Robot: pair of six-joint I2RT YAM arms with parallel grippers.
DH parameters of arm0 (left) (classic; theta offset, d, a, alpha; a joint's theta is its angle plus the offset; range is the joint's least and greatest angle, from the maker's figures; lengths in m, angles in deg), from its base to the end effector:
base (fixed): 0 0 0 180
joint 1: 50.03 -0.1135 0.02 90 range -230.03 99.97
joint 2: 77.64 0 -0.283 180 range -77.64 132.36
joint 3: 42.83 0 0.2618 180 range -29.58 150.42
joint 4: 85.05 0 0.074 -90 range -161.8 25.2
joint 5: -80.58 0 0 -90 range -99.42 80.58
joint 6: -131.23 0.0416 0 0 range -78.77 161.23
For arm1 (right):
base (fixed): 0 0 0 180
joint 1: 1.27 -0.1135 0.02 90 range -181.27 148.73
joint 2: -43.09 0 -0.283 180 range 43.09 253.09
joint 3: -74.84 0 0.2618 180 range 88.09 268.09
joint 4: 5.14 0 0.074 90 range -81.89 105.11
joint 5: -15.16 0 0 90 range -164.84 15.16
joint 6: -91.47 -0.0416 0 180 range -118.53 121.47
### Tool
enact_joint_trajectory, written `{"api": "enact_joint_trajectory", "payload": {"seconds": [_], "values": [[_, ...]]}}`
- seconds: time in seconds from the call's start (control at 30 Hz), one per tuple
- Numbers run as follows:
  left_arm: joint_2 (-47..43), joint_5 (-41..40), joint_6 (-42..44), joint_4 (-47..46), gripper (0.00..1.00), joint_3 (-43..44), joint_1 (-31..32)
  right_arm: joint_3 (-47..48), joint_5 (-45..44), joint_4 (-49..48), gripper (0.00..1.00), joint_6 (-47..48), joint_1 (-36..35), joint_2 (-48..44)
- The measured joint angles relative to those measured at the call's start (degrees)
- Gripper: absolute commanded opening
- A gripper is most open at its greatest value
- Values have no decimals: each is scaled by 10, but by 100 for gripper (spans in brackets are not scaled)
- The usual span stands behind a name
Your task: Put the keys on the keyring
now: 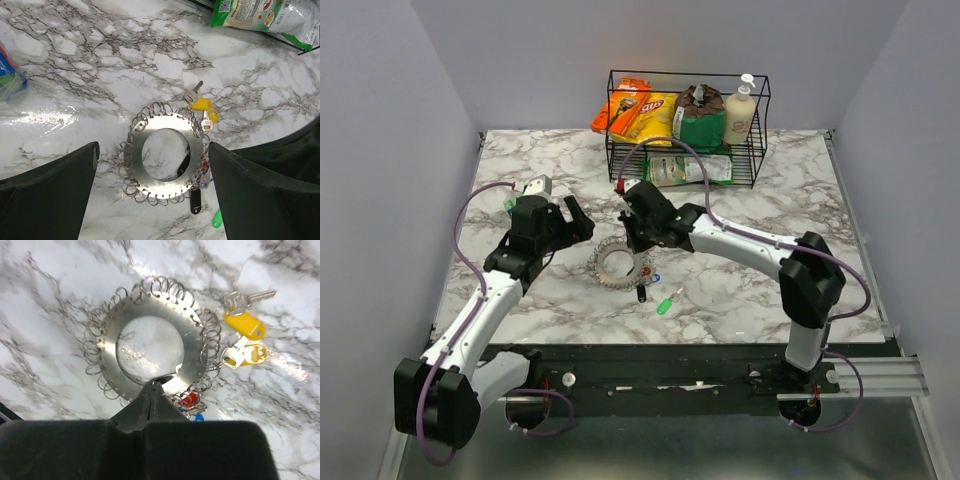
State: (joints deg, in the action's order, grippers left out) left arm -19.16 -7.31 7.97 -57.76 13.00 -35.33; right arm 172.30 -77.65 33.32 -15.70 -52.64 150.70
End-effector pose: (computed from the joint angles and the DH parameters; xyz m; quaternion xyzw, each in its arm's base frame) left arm 0.2257 -0.0608 0.2850 -0.1305 0.8558 -0.2179 0.4507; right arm 0.2761 0.3422 0.2504 -0.2667 0.8964 0.1800 0.3049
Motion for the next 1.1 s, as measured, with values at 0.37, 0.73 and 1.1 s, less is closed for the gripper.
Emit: {"api": "enact_joint_trajectory", "payload": {"seconds": [0.37,0.73,1.1], "values": [[33,0,0,-2,99,-11,0,-91,-17,-60,2,-9,38,-70],[92,17,0,-2,99,-11,0,-167,-1,-75,4,-8,98,-97],[128,38,-7,-2,95,-9,22,-176,41,-84,5,-8,110,-98]]}}
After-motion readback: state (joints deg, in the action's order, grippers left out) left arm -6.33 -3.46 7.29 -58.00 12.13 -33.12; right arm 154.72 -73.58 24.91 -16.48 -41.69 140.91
